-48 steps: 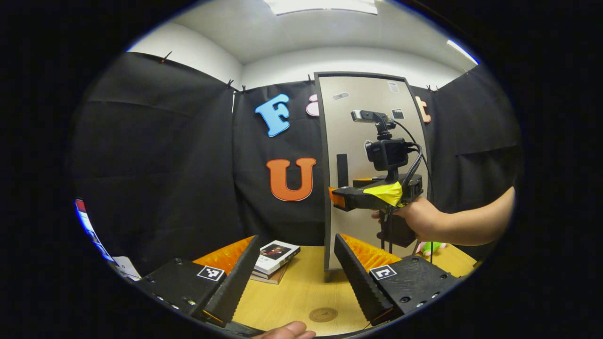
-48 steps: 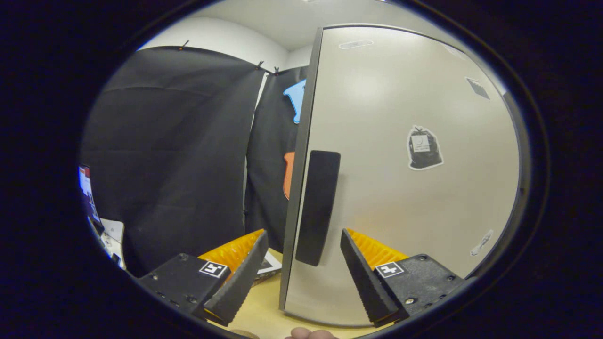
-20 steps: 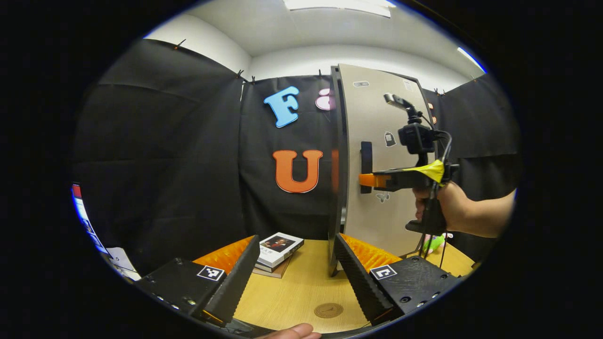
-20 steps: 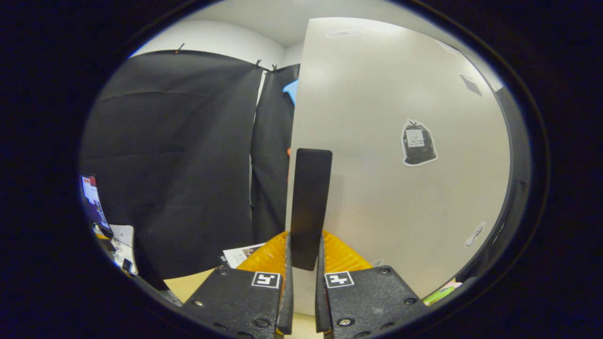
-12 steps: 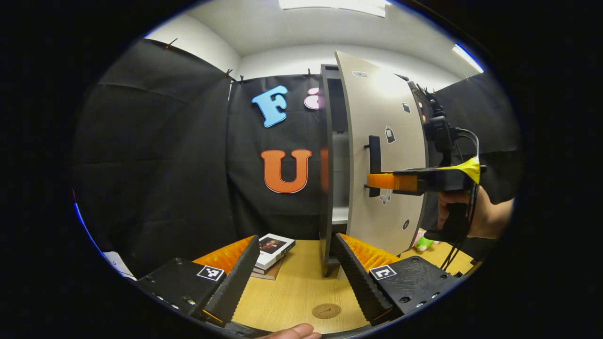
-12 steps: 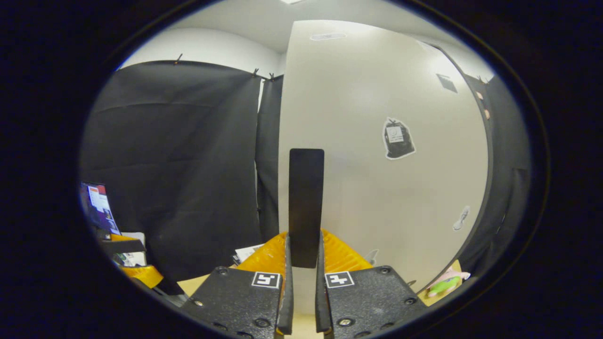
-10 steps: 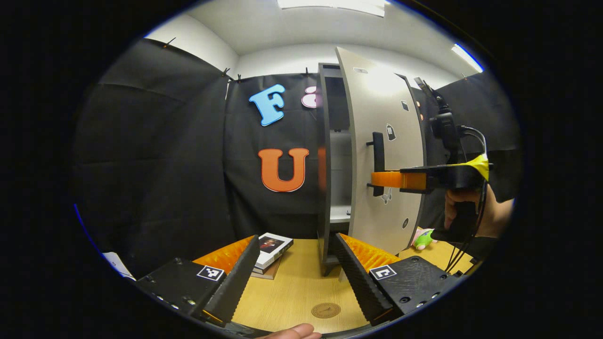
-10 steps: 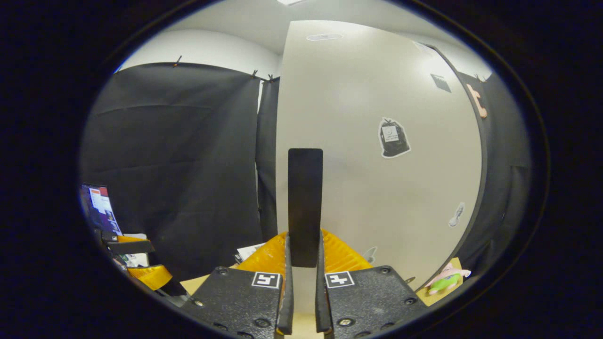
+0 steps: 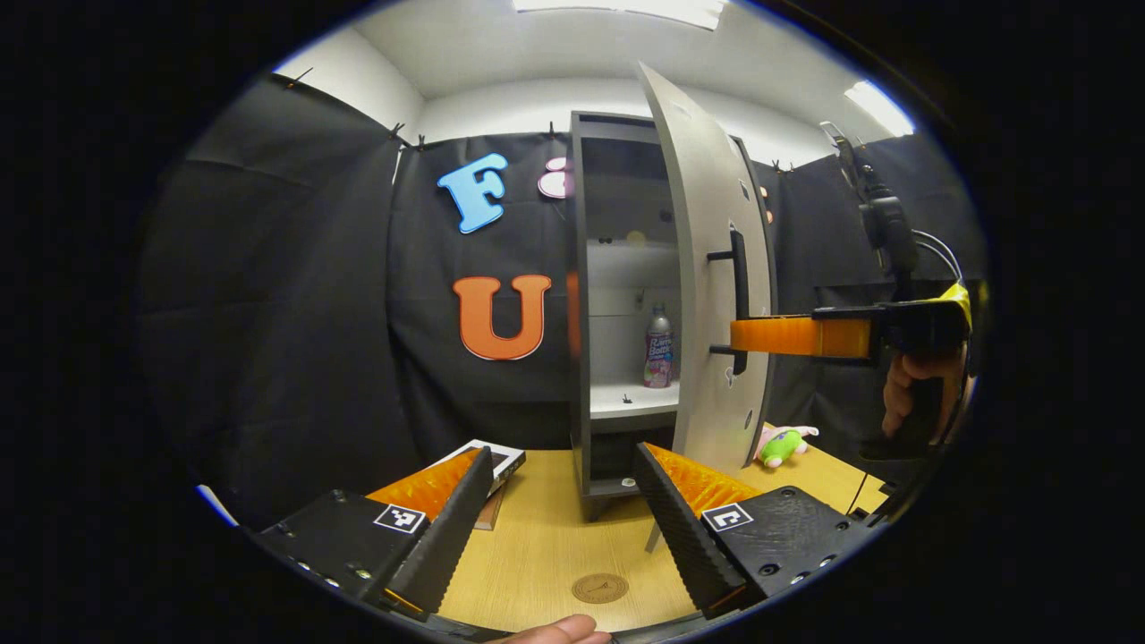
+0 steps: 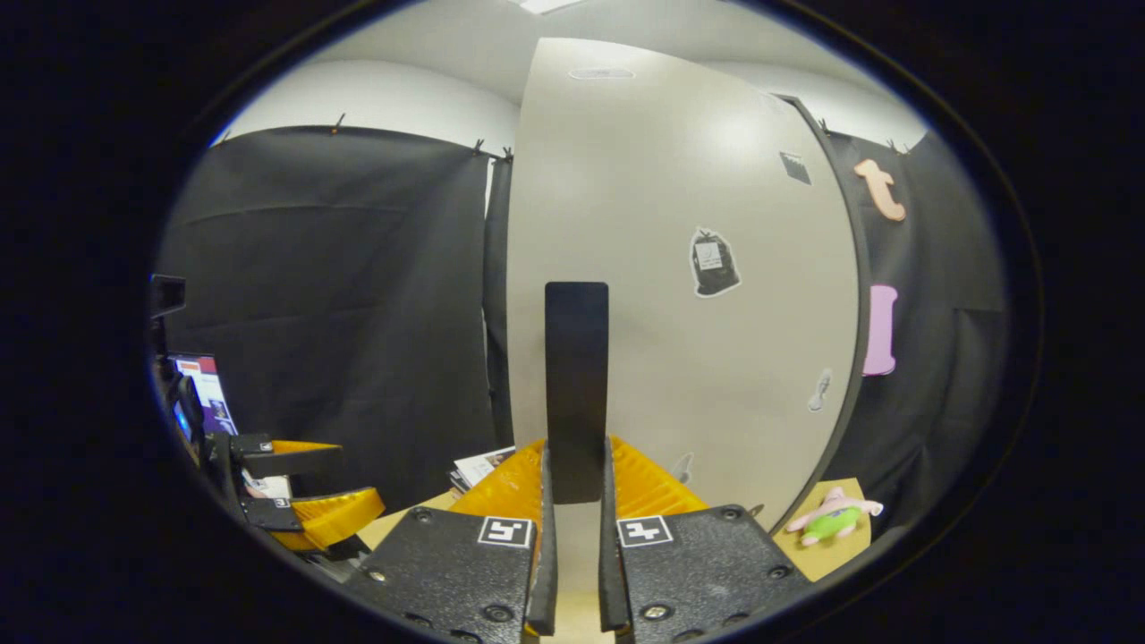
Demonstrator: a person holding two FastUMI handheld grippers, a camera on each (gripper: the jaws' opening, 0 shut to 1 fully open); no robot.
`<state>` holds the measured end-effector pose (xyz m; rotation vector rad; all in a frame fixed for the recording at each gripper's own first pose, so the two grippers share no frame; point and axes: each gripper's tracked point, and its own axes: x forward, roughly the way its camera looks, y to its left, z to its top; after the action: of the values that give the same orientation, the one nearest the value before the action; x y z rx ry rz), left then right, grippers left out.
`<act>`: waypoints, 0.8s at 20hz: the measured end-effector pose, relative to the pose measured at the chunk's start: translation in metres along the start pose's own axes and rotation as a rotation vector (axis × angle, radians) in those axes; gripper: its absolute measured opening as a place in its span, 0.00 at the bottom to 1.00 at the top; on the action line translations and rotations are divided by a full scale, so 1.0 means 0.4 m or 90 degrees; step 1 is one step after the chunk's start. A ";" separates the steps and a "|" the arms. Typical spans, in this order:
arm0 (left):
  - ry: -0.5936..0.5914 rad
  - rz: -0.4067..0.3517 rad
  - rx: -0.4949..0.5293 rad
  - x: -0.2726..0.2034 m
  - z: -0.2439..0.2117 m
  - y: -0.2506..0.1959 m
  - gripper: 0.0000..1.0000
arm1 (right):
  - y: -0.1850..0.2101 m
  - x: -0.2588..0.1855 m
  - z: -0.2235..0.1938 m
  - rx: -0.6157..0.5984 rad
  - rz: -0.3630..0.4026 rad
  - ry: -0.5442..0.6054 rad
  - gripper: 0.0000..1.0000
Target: Open the cabinet door with the right hand, grasp the bottle in the cabinet with the left hand and place it on the coaster, then close the cabinet door with the right hand.
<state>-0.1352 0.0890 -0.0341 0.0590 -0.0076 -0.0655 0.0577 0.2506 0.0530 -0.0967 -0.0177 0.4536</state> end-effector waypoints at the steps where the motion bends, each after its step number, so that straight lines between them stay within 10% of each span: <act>1: 0.002 -0.007 0.003 0.002 -0.004 -0.011 0.96 | -0.001 0.001 0.003 0.001 -0.005 -0.002 0.21; 7: 0.011 -0.070 0.016 0.035 -0.009 -0.115 0.96 | -0.085 -0.016 0.012 -0.059 -0.113 -0.010 0.07; 11: -0.094 -0.079 0.142 0.137 0.123 -0.120 0.96 | -0.156 -0.043 -0.015 0.096 -0.130 0.013 0.05; 16: -0.039 -0.065 -0.014 0.200 0.019 -0.055 0.96 | -0.062 0.202 0.070 0.119 0.006 0.005 0.15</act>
<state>-0.0567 0.0616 -0.0271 0.0360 -0.0651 -0.1701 0.1402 0.2663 0.0830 0.0853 0.0328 0.4617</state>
